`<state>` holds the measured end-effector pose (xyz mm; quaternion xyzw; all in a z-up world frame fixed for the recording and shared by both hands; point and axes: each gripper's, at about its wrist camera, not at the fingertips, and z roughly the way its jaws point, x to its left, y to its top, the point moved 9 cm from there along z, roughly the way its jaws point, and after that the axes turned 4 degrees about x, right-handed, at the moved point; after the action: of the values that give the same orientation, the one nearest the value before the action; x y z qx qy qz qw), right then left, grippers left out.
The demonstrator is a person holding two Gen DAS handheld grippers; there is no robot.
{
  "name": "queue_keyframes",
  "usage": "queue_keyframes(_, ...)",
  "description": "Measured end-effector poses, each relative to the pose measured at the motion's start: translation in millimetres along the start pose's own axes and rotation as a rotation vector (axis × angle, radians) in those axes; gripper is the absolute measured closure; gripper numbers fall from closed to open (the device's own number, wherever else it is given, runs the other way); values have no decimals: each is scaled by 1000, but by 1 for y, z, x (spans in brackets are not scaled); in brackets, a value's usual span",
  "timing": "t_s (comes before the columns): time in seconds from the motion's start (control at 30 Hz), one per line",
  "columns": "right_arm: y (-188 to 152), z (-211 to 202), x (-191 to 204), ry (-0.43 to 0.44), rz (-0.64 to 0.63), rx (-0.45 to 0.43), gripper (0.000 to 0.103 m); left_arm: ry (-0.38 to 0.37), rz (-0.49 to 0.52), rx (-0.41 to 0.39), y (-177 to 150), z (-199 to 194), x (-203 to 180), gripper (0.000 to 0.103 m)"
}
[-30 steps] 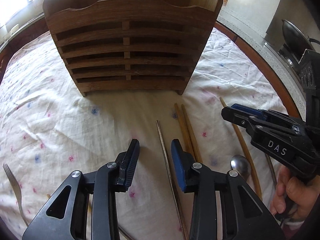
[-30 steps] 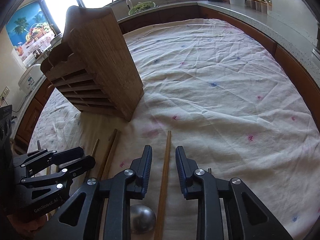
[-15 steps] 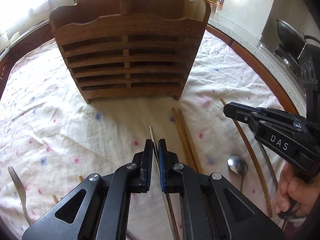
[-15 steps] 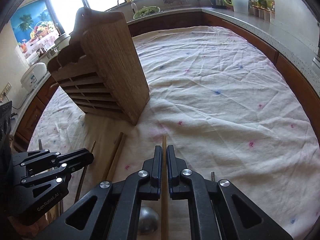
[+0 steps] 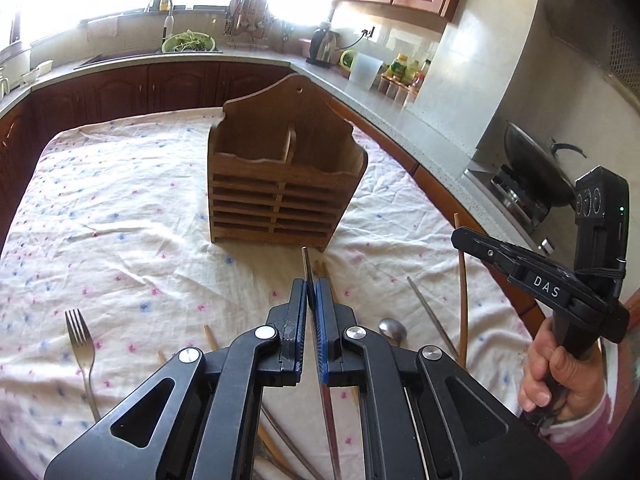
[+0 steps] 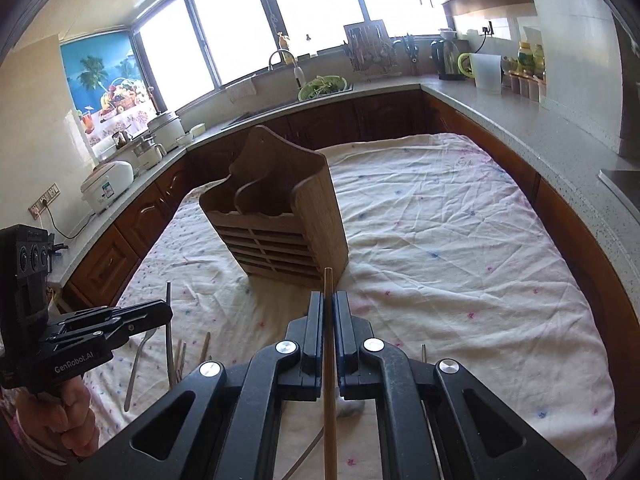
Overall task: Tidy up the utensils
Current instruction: 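Close the left tool on the metal chopstick while the right tool grips a wooden chopstick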
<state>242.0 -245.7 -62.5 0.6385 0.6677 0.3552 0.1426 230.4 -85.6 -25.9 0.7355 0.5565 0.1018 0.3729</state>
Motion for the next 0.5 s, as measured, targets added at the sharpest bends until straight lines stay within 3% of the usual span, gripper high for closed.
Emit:
queue_keyframes(0.2,23,-47,13,29,-1,-106,98,-22,-9,-109,12,-51,1,99)
queue_keyframes(0.5,66,-90,36,41,-33,-256,98,-11,-20,-230,37,-89,6,100)
